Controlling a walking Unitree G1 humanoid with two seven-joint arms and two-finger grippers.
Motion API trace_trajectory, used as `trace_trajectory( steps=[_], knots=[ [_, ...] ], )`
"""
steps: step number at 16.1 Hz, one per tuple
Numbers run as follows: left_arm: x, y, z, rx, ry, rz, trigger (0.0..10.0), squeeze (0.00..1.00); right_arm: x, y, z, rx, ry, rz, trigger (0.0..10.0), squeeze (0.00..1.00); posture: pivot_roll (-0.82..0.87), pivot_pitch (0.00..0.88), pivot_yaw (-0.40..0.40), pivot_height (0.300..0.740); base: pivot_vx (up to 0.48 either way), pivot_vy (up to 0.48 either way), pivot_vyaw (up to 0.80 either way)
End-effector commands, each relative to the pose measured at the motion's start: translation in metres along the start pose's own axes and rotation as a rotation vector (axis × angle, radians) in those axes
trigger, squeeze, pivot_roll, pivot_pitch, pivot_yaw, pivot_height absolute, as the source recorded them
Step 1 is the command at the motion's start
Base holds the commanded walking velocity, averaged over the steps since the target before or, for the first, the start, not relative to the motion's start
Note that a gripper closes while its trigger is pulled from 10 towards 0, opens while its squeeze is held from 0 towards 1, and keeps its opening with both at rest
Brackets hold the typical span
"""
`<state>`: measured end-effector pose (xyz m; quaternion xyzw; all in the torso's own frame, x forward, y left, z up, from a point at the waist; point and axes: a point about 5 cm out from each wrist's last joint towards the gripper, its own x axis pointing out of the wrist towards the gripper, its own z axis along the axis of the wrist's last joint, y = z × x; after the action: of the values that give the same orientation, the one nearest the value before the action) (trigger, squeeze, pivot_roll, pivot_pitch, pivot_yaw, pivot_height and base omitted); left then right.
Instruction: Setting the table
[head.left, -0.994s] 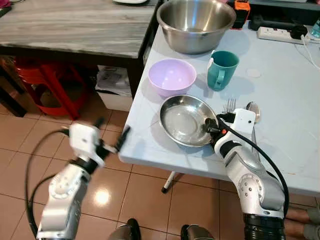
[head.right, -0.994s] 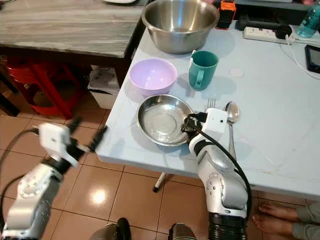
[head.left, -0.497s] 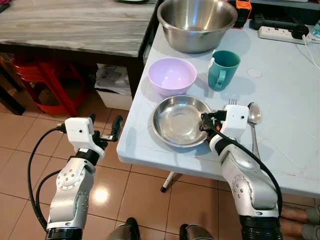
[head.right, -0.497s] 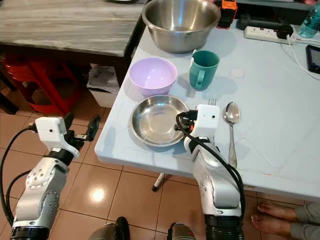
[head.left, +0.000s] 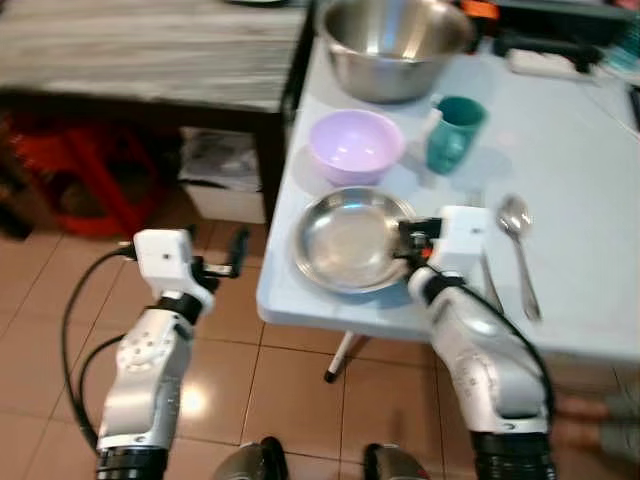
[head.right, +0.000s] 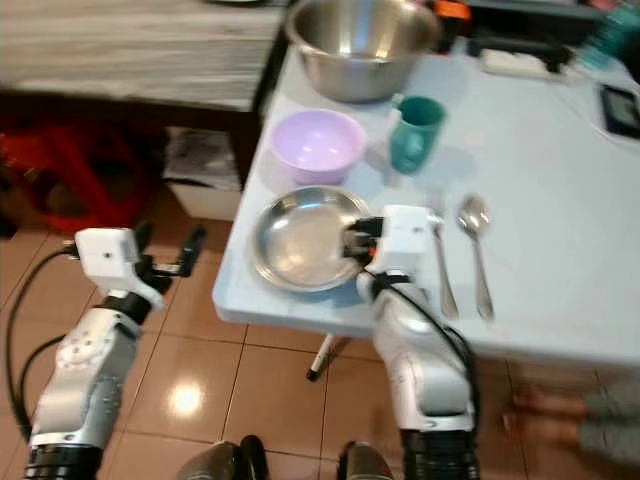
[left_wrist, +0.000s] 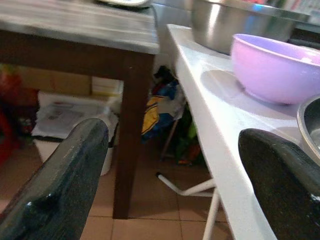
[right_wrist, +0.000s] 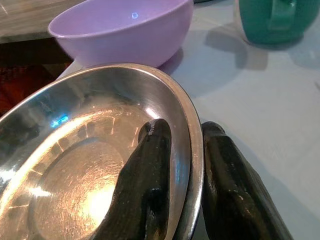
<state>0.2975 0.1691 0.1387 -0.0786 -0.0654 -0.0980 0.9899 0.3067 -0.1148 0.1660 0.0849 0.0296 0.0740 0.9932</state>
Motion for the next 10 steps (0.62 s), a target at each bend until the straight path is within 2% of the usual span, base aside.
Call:
trace_trajectory(
  steps=[1, 3, 6, 10],
  knots=[
    [0.000, -0.008, -0.004, -0.011, 0.012, -0.027, 10.0, 0.00, -0.001, -0.010, -0.001, -0.006, -0.007, -0.041, 10.0, 0.00, -0.16, 0.195, 0.000, 0.740, 0.000, 0.379, -0.49],
    [-0.002, -0.010, -0.005, -0.013, 0.015, -0.031, 10.0, 0.00, 0.000, -0.008, -0.001, -0.009, -0.012, -0.037, 10.0, 0.00, -0.14, 0.197, 0.002, 0.740, 0.000, 0.388, -0.45],
    [-0.002, -0.012, -0.008, -0.016, 0.024, -0.036, 10.0, 0.00, -0.001, -0.007, -0.001, -0.023, -0.017, -0.031, 10.0, 0.00, -0.15, 0.195, 0.001, 0.740, 0.000, 0.398, 0.00],
    [0.001, -0.023, -0.010, -0.032, 0.024, -0.053, 10.0, 0.00, -0.001, -0.008, 0.001, -0.051, -0.046, -0.031, 10.0, 0.00, -0.16, 0.187, 0.004, 0.740, 0.000, 0.410, 0.00]
  ],
)
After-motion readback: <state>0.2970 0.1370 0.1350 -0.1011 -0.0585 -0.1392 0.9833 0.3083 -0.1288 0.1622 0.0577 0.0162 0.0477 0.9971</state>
